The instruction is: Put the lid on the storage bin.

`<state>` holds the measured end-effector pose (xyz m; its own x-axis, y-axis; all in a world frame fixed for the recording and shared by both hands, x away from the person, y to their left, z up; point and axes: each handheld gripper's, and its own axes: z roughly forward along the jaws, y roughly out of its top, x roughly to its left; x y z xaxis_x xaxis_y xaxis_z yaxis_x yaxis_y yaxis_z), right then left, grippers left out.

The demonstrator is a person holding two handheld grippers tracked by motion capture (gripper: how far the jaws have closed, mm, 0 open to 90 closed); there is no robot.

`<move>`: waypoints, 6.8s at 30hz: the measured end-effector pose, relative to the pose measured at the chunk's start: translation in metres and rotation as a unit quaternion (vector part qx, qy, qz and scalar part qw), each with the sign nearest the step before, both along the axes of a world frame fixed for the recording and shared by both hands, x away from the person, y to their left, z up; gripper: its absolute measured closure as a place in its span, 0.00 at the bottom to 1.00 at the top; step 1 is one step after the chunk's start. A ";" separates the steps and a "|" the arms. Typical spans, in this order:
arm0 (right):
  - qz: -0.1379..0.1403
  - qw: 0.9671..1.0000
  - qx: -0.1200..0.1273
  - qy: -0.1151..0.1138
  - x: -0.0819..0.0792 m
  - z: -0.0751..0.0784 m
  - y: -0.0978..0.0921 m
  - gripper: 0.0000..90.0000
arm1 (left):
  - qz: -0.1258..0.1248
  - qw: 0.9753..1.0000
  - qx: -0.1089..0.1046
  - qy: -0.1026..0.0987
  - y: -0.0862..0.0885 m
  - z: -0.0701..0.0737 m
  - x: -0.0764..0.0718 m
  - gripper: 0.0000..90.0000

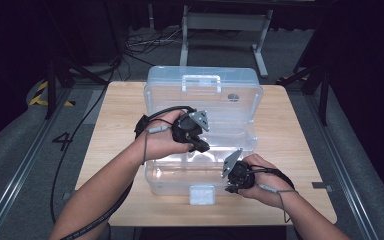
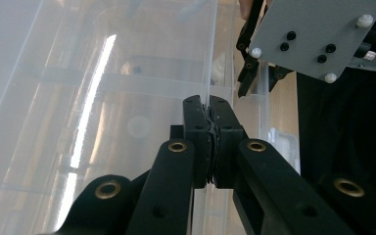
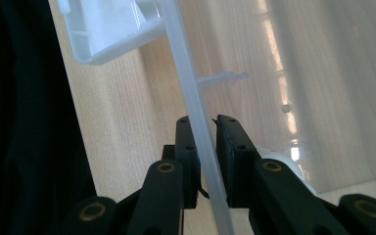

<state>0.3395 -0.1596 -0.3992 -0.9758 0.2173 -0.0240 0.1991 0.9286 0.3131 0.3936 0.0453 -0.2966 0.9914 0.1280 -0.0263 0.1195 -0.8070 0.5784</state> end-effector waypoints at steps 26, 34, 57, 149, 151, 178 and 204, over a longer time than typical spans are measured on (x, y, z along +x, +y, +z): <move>-0.001 0.999 0.035 -0.024 -0.011 0.037 -0.012 0.87 | -0.001 1.000 0.003 -0.002 -0.001 -0.001 -0.003 0.98; -0.001 0.998 0.046 -0.032 -0.014 0.053 -0.016 0.87 | 0.002 1.000 0.002 -0.001 -0.001 -0.002 -0.003 0.98; -0.028 0.988 0.142 -0.046 -0.010 0.092 -0.036 0.99 | 0.000 1.000 -0.001 0.005 0.000 -0.002 -0.002 0.98; -0.246 0.884 0.375 -0.132 0.034 0.106 -0.107 1.00 | 0.050 0.998 -0.045 -0.009 0.022 0.007 -0.025 0.99; -0.245 0.884 0.374 -0.132 0.033 0.106 -0.107 1.00 | 0.058 0.997 -0.048 -0.011 0.025 0.008 -0.025 0.99; -0.229 0.889 0.374 -0.131 0.025 0.099 -0.109 1.00 | 0.210 0.967 -0.141 -0.031 0.108 0.009 -0.035 1.00; -0.227 0.889 0.374 -0.132 0.017 0.094 -0.113 1.00 | 0.293 0.937 -0.184 -0.038 0.140 0.000 -0.040 1.00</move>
<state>0.3570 -0.2730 -0.3051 -0.7652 0.6390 0.0783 0.3282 0.2825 0.9014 0.3540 0.1851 -0.2966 0.7541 0.6479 -0.1077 0.4275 -0.3597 0.8294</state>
